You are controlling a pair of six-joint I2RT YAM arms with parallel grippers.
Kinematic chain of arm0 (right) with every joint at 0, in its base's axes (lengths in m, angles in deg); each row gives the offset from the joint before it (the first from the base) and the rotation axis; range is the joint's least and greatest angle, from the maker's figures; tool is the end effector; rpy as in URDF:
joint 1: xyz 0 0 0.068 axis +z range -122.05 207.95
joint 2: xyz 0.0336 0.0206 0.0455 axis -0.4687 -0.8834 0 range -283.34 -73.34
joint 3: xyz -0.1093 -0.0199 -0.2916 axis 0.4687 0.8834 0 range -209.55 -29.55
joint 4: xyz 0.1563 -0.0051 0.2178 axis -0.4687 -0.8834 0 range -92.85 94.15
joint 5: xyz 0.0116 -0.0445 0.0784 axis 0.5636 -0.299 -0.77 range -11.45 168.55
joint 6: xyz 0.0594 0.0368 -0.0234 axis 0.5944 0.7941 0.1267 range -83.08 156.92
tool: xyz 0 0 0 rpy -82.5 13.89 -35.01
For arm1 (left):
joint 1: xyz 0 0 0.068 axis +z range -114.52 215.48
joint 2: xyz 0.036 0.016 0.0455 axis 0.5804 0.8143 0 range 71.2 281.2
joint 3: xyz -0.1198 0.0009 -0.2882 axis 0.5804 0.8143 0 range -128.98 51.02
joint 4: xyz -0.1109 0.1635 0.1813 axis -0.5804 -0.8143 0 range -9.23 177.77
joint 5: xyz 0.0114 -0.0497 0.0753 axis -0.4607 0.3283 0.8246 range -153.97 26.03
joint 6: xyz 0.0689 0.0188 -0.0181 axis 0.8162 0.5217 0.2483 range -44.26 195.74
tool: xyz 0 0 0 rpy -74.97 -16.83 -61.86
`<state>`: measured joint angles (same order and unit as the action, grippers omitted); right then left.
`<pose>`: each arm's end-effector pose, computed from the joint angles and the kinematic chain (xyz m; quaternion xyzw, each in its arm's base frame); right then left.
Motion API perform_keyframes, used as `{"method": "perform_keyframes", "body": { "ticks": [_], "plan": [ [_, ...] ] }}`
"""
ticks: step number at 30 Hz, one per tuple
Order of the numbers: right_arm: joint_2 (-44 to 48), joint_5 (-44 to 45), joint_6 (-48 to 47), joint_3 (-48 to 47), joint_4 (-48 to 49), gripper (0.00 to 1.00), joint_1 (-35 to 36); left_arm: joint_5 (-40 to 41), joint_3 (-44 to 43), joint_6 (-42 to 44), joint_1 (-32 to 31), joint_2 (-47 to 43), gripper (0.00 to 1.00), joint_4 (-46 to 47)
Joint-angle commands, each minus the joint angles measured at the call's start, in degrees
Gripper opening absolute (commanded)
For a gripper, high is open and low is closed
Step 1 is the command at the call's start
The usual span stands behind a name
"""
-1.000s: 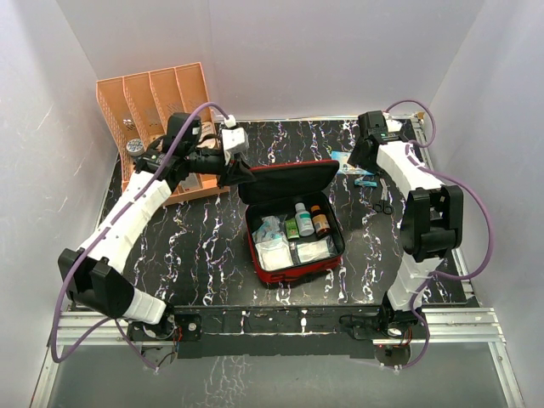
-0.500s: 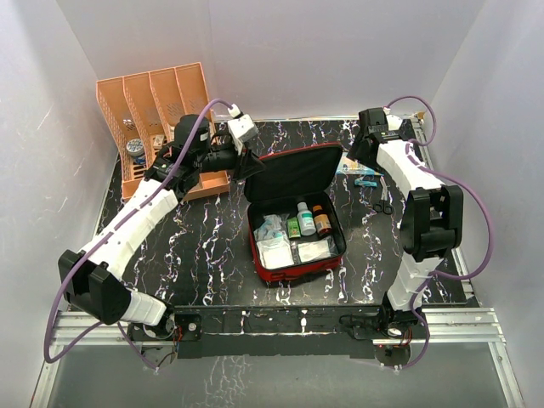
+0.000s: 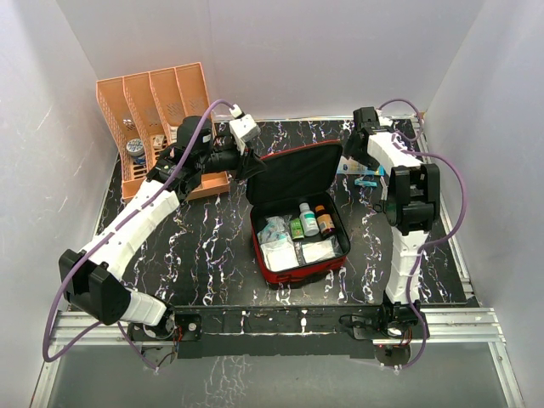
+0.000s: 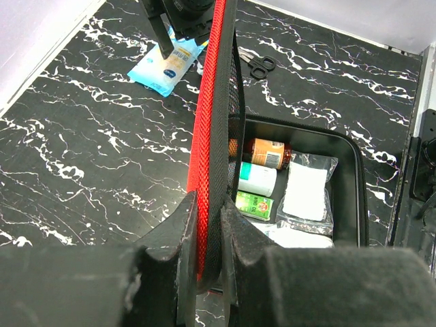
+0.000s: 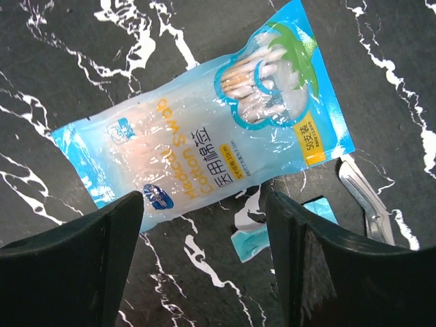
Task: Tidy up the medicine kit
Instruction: Pick up the medical item at the center of the board.
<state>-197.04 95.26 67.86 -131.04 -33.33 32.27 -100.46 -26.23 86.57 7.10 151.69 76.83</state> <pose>0.5120 0.0210 0.2123 0.2569 0.9206 -0.0553 0.2890 0.2858 -0.1960 0.4292 0.4326 0.6413 -0.3331 0.5390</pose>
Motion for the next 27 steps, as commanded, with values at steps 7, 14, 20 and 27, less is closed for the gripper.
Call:
{"method": "perform_keyframes", "body": {
  "ticks": [7, 14, 20, 27],
  "plan": [
    [0.29, 3.97, 23.15, 0.72, 5.6, 0.71, -0.71, -0.02, -1.19, 0.22, -0.89, -1.87, 0.0, -2.68],
    [-2.15, 5.2, 33.56, 0.25, 4.25, 0.73, -0.72, 0.02, -0.47, 0.07, -0.97, -4.0, 0.0, -3.53],
    [-5.07, 4.12, 41.89, -1.01, 2.78, 0.74, -1.0, 0.35, -0.02, 0.54, -0.93, -4.61, 0.0, -4.01],
    [-6.41, -2.6, 55.39, 2.37, 3.74, 0.75, -2.16, 0.9, 0.43, 0.77, -0.96, -5.07, 0.0, -4.24]
  ]
}}
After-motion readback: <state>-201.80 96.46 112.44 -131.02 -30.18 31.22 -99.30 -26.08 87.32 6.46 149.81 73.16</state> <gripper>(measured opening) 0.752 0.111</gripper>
